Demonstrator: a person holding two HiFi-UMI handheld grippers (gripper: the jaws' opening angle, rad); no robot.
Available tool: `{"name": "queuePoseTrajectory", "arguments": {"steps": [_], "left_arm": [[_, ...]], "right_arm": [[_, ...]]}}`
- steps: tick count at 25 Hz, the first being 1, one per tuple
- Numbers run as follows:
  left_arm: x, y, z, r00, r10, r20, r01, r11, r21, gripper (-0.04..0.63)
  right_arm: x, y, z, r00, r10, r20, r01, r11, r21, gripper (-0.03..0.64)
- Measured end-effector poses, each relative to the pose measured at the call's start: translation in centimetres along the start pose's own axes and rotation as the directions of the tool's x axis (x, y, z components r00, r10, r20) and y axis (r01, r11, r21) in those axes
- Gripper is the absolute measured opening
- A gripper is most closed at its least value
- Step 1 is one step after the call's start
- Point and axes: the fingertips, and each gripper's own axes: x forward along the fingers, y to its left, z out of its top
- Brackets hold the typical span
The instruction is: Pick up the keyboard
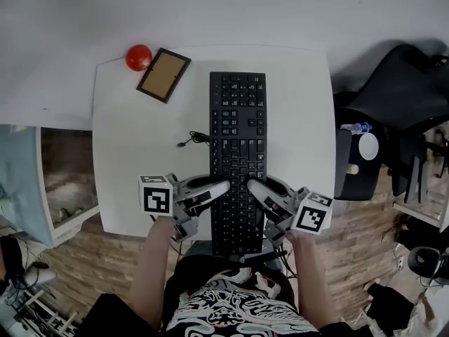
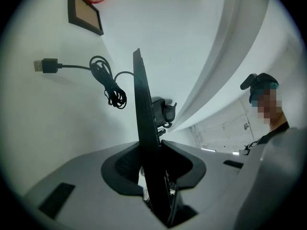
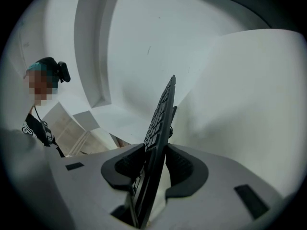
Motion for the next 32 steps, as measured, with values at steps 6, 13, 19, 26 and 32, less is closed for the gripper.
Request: {"name": "queuePoseTrajectory", "arguments": {"steps": [6, 13, 19, 26, 32], "left_arm": [[0.0, 0.1, 0.2, 0.999, 0.016, 0.029, -0.016, 1.000, 0.007, 0.110], [0.0, 0.2, 0.1, 0.999, 0.035, 0.039, -0.036, 0.999, 0.023, 0.114], [-0.1, 0.4, 0.3, 0.998, 0.052, 0.030, -0.054, 0.996, 0.076, 0.114], [-0.2, 0.6, 0.2, 0.998, 0.025, 0.064, -0.031, 0.995, 0.095, 0.121], [-0.1, 1.2, -0.2, 0.997, 0.014, 0.073, -0.023, 0.991, 0.132, 0.120]], "right_arm": [[0.1, 0.1, 0.1, 1.000, 0.005, 0.000, -0.005, 1.000, -0.008, 0.156], [0.0, -0.1, 0.0, 1.000, 0.013, 0.005, -0.013, 1.000, -0.011, 0.156], [0.3, -0.3, -0.1, 1.000, 0.024, 0.013, -0.024, 1.000, -0.021, 0.156], [0.1, -0.1, -0.2, 0.998, 0.041, 0.047, -0.038, 0.997, -0.063, 0.156], [0.0, -0.7, -0.5, 0.997, 0.051, 0.058, -0.045, 0.994, -0.095, 0.156]]}}
